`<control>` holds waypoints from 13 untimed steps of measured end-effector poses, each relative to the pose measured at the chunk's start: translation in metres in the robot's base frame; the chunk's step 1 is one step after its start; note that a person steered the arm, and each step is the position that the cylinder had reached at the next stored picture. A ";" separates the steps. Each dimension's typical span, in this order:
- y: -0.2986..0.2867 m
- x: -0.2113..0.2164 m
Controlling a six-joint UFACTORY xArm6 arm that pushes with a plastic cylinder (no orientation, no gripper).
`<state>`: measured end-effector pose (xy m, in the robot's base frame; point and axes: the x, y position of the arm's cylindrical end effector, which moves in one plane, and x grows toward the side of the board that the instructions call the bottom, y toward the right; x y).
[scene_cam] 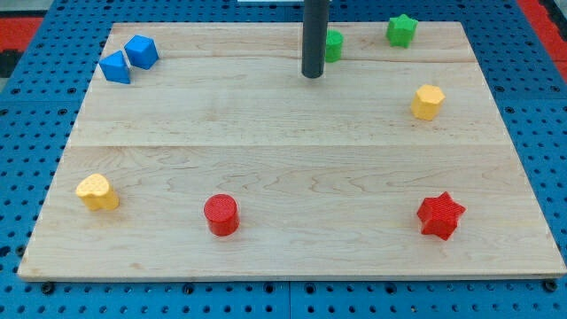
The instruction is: Push the red star towards the blue cube
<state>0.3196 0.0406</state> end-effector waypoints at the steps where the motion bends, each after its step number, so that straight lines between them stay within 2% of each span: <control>1: 0.000 0.055; 2: 0.048 0.136; 3: 0.170 0.173; 4: 0.197 0.232; 5: 0.160 0.265; 7: 0.020 0.166; 9: 0.075 0.225; 10: 0.081 0.177; 11: 0.013 0.128; 12: -0.005 0.088; 13: -0.003 0.129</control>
<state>0.4487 0.0374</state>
